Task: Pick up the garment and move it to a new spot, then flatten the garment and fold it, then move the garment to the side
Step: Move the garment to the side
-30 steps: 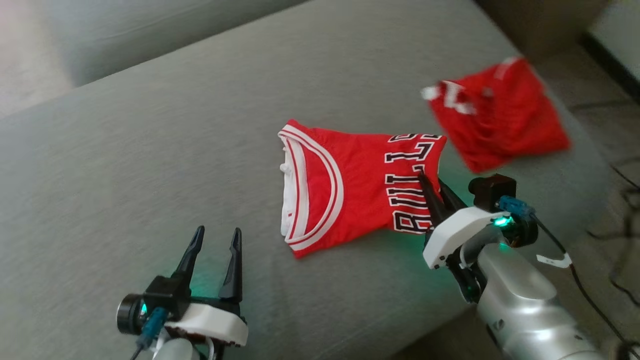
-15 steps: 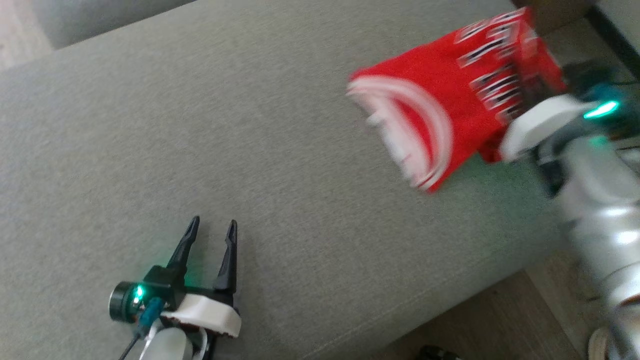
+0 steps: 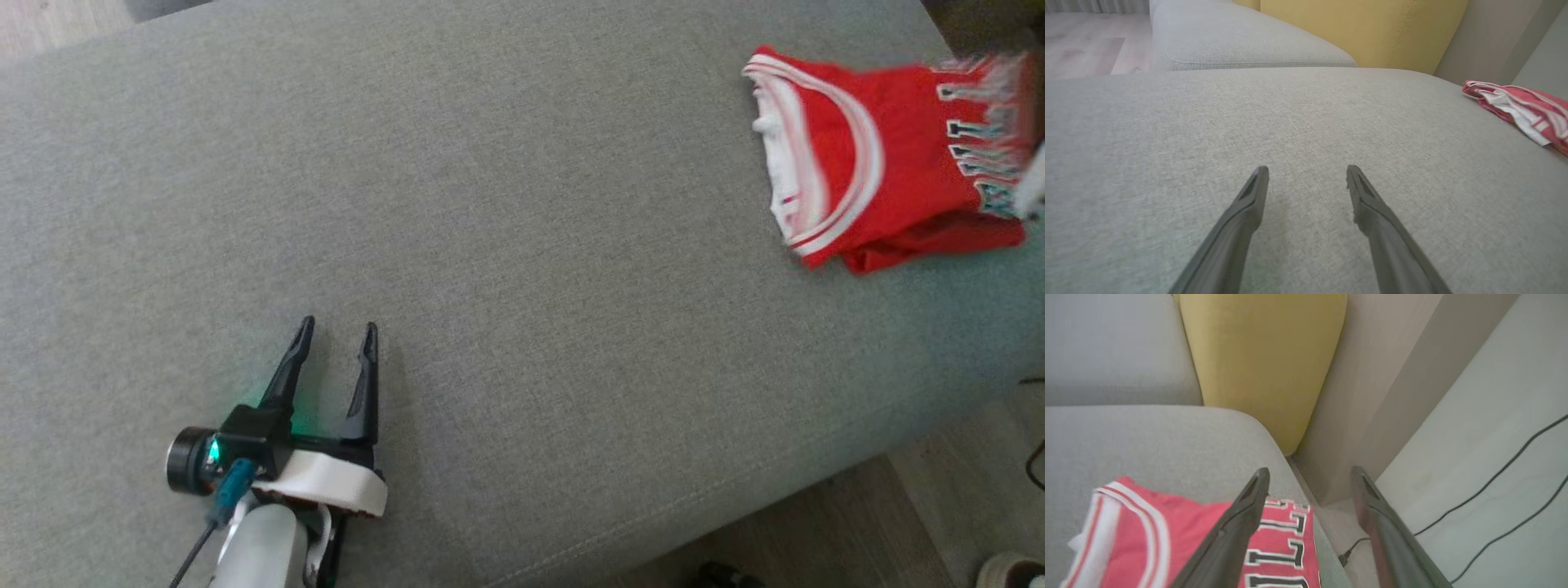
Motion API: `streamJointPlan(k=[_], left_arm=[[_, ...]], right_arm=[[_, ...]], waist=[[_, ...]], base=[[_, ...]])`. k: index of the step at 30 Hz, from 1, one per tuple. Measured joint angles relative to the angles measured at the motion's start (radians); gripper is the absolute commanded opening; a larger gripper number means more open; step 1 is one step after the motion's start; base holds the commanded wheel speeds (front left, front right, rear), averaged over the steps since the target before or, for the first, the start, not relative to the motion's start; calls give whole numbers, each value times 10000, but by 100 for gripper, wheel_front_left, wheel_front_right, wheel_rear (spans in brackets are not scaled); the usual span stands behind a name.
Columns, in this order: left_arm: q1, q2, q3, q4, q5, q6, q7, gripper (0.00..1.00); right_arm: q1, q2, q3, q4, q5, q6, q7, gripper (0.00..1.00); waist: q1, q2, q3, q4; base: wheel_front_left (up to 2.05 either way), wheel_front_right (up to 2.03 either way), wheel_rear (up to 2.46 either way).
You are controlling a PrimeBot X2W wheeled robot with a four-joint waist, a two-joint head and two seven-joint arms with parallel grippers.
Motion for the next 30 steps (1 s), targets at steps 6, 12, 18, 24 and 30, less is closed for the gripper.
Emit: streamJointPlan(k=[6,12,18,24,30], left_arm=[[2,4,355,19,-19,257,0,100],[37,4,589,33,-174,466,2,100],[377,6,635,79,-529,692,2,100],[721,6,681,127,-633,874,2,100],[1117,4,821,146,-633,963,2,100]], right_arm=[[476,1384,-506,-1373,-619,0,-173,100],[2064,2796,-385,-3323,-328,0,-174,100],[3782,3260,67,-4422,295,0,-173,100],[5279,3325,759,-4941,903,0,-173,100],[6161,3402,1599,-5361,2155,0,-173,100]], waist=[[0,0,-210,167],[-1,0,-547,748],[-1,0,-921,1639],[-2,0,-1368,2550],[-2,0,-1950,3184]], base=[[0,0,0],[0,0,0],[0,0,0],[0,0,0],[0,0,0]])
